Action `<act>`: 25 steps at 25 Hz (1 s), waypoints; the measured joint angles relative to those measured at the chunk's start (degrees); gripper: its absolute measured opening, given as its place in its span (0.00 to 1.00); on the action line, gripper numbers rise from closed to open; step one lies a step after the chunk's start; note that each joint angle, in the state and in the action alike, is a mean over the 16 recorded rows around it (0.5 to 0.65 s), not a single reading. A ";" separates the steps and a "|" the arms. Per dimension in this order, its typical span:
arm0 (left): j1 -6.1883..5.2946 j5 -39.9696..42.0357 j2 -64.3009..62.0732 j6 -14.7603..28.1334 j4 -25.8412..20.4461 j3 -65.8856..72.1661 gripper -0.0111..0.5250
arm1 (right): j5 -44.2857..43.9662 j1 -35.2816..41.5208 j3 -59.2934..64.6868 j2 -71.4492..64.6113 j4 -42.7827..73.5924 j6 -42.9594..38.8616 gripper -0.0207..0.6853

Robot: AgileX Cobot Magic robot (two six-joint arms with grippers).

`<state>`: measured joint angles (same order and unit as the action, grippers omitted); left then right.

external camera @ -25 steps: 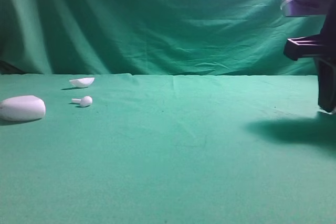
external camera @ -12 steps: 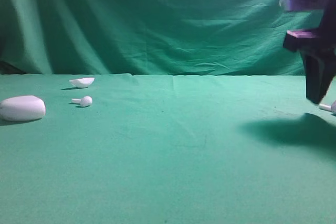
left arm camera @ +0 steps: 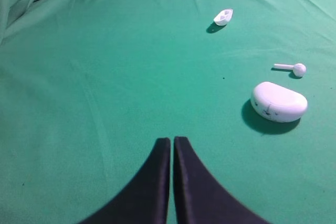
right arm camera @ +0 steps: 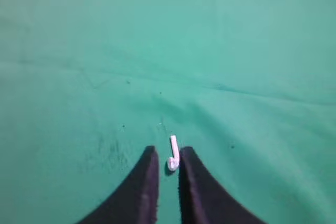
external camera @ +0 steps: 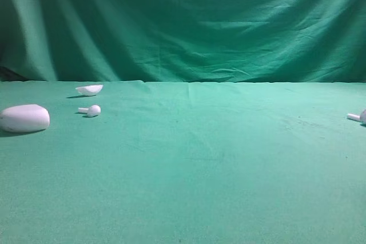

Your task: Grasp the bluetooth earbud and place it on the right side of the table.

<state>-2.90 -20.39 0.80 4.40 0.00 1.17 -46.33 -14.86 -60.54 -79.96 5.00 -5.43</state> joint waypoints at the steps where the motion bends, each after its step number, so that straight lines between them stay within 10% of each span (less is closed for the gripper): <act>1: 0.00 0.00 0.00 0.00 0.00 0.00 0.02 | -1.28 0.00 -0.21 2.50 -0.28 0.07 0.28; 9: 0.00 0.00 0.00 0.00 0.00 0.00 0.02 | -7.50 0.00 4.42 25.71 -1.59 0.91 0.05; 25: 0.00 0.00 0.00 0.00 0.00 0.00 0.02 | -7.95 0.00 19.11 65.71 -3.69 3.36 0.03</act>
<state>-2.90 -20.39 0.80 4.40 0.00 1.17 -54.28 -14.86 -41.43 -14.25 1.32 -2.07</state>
